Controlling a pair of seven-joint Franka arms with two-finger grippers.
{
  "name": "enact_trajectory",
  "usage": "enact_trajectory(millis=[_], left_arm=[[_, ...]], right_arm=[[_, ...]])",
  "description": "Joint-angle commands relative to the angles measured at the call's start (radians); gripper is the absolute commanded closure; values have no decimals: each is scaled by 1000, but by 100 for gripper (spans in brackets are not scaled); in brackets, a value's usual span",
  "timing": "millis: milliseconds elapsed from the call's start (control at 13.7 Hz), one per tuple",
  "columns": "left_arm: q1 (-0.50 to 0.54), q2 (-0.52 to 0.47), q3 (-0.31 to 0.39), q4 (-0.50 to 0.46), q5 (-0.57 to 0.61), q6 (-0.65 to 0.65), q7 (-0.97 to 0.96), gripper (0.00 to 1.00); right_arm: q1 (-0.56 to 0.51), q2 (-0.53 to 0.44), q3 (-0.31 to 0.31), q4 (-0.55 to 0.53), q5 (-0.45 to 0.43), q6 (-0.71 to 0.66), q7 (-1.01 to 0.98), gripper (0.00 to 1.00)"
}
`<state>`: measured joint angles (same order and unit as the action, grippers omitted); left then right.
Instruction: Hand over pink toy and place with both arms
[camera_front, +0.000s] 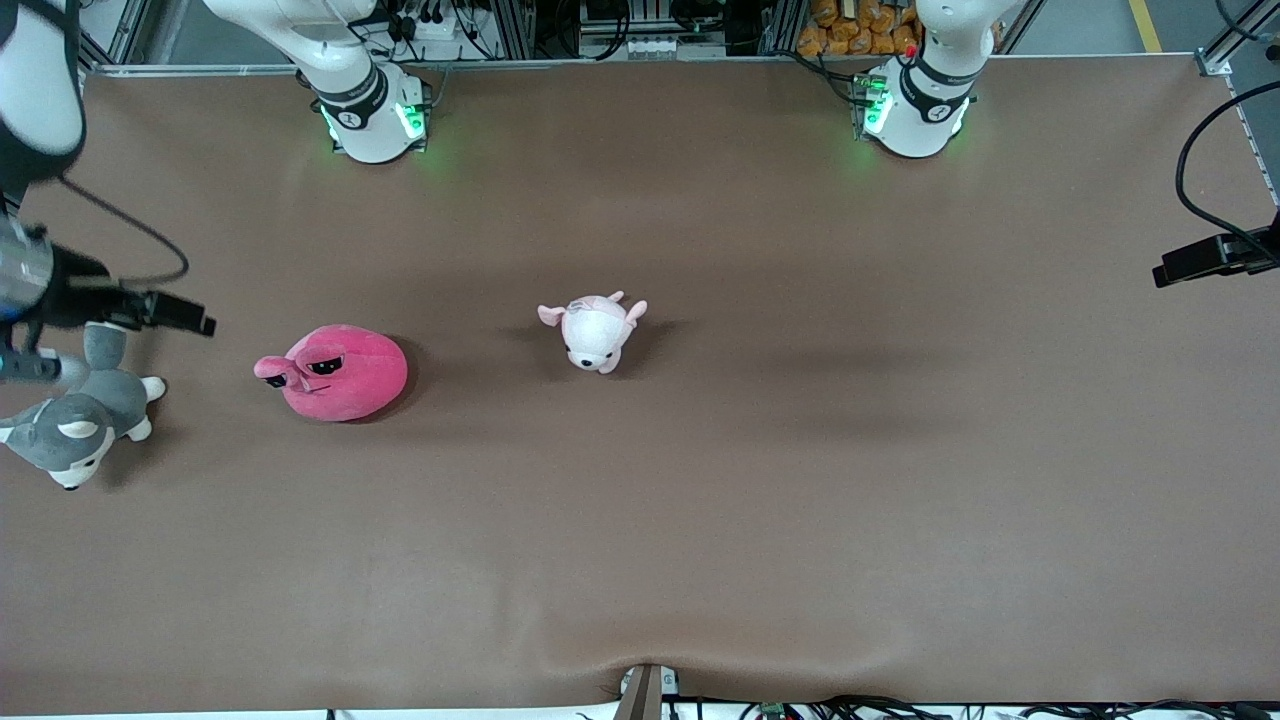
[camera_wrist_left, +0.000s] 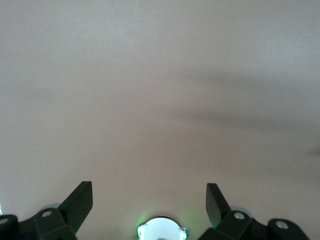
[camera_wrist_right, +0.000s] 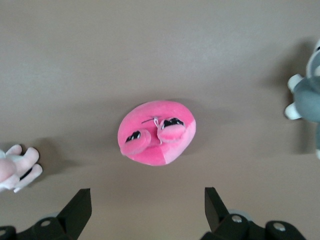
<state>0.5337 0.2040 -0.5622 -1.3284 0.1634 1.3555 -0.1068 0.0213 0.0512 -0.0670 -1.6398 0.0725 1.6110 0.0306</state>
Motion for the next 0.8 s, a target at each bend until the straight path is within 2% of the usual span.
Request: enact_trajectory(millis=[0,364,583,656,729], left_arm=[[0,-15,-7,-5,4,7,24,0],[-1,-43,-12,-5,-25,7,25,0],[-15,-93,-12,-15,-71,2,25,0],[-56,-95,2,-21,-77,5,25,0],[-137,-100,77,-25,-76,8,25,0]], right_arm=[[8,-88,-5,-51,-60,29,-32,0],[-3,-83,-8,21,-48,-118,21,0],[6,-87,-2,32,-48,-132,101,0],[6,-87,-2,31,-46,-143,103,0],[6,-88,-2,31,-46,-144,101,0]])
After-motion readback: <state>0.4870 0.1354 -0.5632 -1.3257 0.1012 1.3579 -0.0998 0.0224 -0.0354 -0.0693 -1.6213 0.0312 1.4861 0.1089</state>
